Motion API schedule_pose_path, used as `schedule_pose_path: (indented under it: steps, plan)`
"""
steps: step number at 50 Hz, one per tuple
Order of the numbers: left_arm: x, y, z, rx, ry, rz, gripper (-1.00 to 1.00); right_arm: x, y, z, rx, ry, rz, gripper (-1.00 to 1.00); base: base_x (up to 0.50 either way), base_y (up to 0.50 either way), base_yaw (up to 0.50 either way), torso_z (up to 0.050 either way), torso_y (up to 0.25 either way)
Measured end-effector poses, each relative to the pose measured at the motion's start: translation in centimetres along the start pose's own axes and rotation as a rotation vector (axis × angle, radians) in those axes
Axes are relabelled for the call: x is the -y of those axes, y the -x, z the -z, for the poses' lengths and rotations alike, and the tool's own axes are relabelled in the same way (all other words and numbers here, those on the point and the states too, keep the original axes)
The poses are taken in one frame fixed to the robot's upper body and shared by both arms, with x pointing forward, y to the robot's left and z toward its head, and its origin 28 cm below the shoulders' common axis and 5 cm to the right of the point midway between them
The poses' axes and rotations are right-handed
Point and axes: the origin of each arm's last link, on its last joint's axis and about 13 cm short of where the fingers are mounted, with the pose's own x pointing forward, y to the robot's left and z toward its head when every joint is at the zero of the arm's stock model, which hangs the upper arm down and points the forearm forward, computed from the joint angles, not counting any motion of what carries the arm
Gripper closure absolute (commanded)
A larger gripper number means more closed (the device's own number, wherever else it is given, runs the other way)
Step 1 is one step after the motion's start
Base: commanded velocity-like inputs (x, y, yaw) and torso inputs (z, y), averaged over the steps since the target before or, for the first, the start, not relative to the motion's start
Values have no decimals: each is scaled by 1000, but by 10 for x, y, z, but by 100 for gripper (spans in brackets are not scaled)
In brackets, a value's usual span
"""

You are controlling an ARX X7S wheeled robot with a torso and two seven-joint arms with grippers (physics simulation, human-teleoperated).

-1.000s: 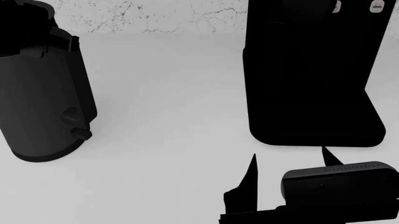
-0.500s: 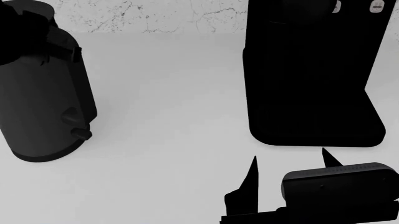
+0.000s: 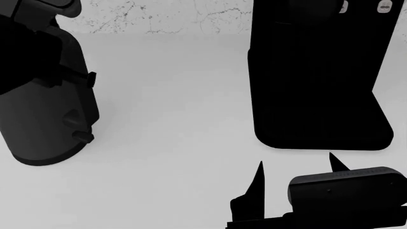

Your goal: Press the button to open the lid of the electric kettle.

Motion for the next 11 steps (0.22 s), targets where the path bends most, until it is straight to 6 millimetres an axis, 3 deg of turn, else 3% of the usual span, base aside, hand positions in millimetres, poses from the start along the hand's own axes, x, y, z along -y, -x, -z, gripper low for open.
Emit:
schedule_pose_path:
  steps: [11]
  plan:
    - [1,0,5,-7,2,11,100,0,0,1,-4,2,-4,-100,5,-2,-6,0,0]
